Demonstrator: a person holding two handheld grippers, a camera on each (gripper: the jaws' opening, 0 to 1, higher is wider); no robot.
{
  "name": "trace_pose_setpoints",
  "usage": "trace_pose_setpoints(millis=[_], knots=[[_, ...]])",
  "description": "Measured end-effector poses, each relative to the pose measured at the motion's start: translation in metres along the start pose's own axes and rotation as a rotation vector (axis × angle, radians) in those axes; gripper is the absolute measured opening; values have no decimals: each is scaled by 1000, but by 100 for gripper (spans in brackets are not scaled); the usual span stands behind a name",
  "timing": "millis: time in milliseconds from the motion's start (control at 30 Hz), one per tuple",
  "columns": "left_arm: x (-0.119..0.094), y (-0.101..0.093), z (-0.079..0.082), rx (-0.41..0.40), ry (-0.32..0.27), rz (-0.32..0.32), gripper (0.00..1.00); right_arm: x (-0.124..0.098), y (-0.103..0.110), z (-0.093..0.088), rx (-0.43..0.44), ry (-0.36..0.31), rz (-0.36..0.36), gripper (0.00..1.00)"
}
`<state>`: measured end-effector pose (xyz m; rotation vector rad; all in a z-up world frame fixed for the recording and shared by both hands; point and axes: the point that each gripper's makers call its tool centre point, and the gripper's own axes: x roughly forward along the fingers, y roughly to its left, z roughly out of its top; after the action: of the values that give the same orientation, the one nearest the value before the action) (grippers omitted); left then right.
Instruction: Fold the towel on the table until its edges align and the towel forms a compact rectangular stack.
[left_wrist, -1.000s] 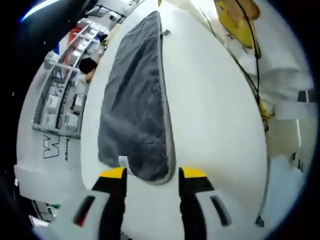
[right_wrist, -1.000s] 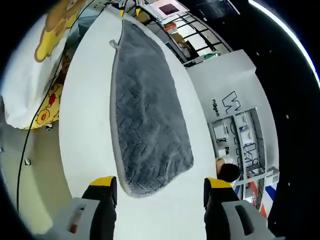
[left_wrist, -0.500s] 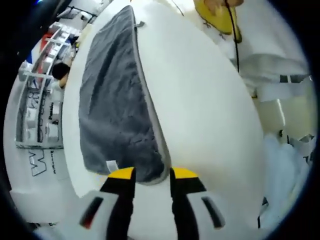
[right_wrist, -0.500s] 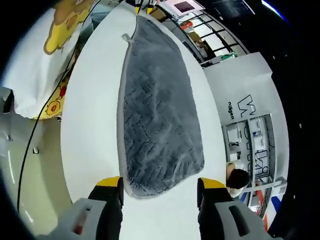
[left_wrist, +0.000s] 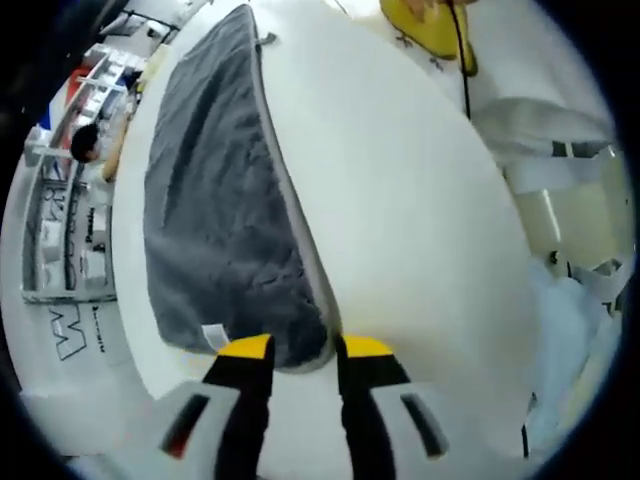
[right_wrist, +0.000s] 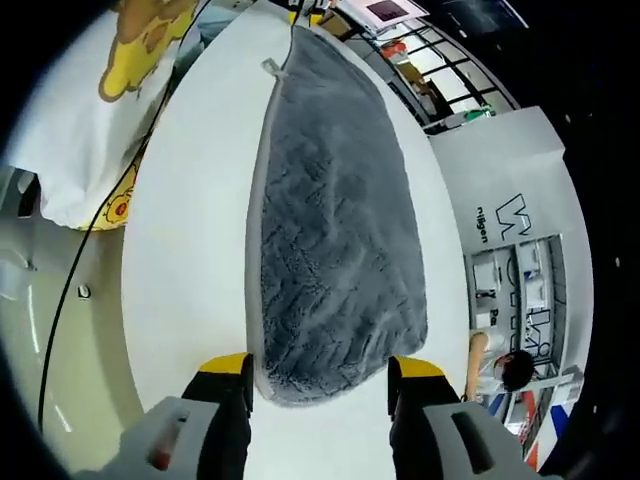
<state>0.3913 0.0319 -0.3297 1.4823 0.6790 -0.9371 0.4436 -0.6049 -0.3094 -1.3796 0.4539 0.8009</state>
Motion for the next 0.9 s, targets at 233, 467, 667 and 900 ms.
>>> trace_pose_setpoints(millis=[233, 467, 667, 900], knots=[[1, 2, -3, -13, -3, 22, 27, -2, -2, -2, -2, 5, 0, 53], [4, 3, -4, -8, 12, 39, 21, 0, 2, -1, -5, 7, 16, 39], [6, -1, -4, -9, 14, 31, 13, 0, 11, 0, -6, 3, 69, 19], [6, -4, -3, 1, 23, 36, 9, 21, 21, -5, 16, 2, 107, 9]])
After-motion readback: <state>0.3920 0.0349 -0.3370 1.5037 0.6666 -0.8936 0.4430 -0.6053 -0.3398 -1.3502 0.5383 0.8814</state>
